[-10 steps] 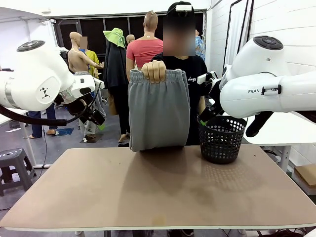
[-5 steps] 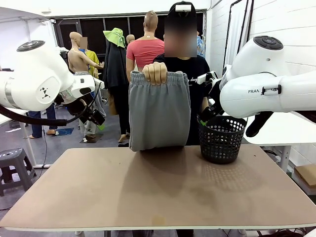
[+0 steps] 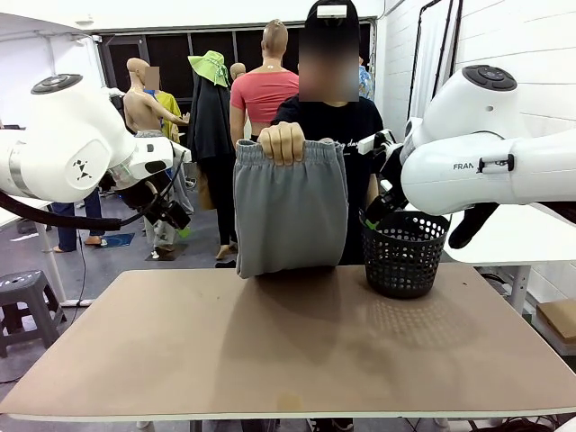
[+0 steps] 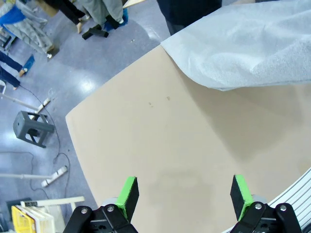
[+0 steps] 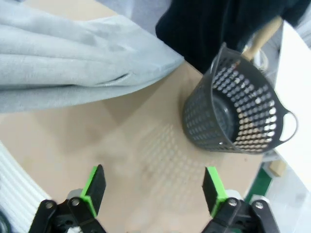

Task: Fold the training pants.
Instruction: Grab both ends of the Training pants handed by a person.

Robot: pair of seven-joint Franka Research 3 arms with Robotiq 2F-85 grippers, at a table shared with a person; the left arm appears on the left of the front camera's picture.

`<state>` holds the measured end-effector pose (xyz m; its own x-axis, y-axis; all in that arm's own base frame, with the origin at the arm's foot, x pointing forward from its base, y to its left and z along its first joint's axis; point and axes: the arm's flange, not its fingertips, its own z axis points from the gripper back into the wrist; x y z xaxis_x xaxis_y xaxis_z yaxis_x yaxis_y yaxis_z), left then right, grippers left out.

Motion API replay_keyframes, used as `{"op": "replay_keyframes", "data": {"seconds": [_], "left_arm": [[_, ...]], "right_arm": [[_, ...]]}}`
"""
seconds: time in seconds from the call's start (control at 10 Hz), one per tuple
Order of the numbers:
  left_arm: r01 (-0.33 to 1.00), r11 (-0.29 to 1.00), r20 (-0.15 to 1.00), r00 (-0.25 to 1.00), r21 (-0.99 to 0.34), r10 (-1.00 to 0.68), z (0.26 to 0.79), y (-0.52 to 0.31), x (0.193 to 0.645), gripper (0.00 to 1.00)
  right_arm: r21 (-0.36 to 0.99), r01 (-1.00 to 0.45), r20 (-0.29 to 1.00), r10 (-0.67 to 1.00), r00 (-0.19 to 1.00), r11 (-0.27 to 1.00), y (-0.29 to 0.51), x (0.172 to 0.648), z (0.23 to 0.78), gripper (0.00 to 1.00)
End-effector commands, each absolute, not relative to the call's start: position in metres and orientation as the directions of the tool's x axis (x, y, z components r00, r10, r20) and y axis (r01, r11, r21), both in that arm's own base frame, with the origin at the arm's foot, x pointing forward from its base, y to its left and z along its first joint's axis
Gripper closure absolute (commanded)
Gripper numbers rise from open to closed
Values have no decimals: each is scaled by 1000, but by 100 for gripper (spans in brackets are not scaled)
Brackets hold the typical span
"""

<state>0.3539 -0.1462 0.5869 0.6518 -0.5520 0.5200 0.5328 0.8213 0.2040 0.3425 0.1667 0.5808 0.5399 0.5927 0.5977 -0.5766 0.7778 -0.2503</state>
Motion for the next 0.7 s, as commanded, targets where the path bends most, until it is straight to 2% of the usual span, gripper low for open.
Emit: {"op": "replay_keyframes", "data": {"seconds": [0.0,0.3,0.4,0.5,0.6], "left_arm": [[646,696,453,542,315,-708,593,-138,350,0],[765,490,314,384,418,-868,597,-135,354,0],[817,395,263,307,420,-915,597,-134,357,0],[876,278,194,216,394,-957,597,-133,356,0],[898,216,105,190,384,-976,601,-136,353,0]], "right_arm": [[-351,-681,541,733,412,642,151,351,580,0],[-464,-773,444,869,220,432,143,361,578,0],[-458,-817,414,897,153,351,142,362,577,0],[-452,-846,372,922,108,282,141,361,576,0],[-476,-826,351,927,135,300,143,356,579,0]]}}
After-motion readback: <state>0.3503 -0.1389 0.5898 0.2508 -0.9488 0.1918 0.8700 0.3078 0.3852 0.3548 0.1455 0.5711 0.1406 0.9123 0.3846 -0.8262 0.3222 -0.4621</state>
